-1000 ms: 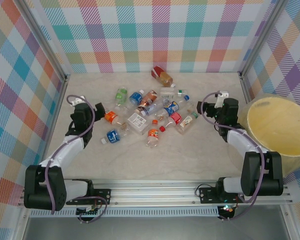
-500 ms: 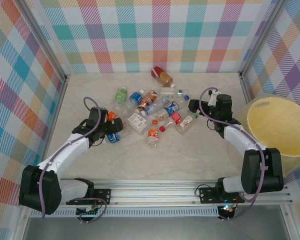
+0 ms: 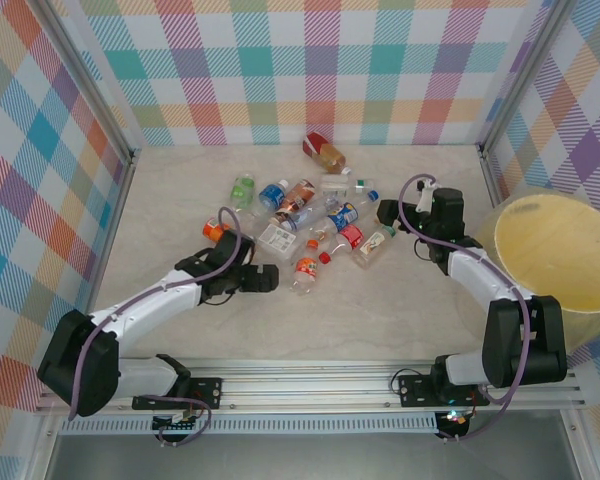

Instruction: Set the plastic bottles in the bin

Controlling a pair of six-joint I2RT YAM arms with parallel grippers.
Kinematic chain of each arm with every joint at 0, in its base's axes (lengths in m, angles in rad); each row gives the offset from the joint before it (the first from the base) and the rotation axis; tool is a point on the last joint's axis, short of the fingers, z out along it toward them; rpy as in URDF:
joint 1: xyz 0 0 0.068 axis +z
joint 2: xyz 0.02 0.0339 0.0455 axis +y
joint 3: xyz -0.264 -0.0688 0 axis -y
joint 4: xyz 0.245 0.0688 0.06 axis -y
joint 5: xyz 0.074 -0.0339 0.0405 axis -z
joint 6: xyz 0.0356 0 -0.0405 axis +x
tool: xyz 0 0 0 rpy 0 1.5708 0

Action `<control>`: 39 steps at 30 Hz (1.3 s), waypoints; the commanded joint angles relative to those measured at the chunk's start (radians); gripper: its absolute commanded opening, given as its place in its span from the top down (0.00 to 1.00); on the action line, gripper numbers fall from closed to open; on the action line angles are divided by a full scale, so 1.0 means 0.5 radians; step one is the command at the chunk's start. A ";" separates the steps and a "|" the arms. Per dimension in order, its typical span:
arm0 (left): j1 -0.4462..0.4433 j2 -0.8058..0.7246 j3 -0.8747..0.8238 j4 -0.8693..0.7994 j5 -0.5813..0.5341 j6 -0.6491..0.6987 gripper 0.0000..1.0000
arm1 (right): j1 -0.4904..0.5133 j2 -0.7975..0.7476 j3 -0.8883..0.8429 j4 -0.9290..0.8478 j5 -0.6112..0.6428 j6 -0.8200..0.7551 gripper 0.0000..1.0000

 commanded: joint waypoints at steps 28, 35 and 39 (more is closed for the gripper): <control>-0.195 0.473 0.322 -0.286 -0.287 0.585 0.40 | 0.029 -0.012 0.086 -0.076 0.100 -0.073 0.00; -0.192 0.255 0.270 -0.182 -0.294 0.562 0.55 | 0.040 -0.076 0.134 -0.134 -0.137 0.191 0.00; -0.162 0.028 0.259 -0.018 0.045 0.541 0.56 | 0.068 -0.144 0.116 -0.053 -0.538 0.414 0.00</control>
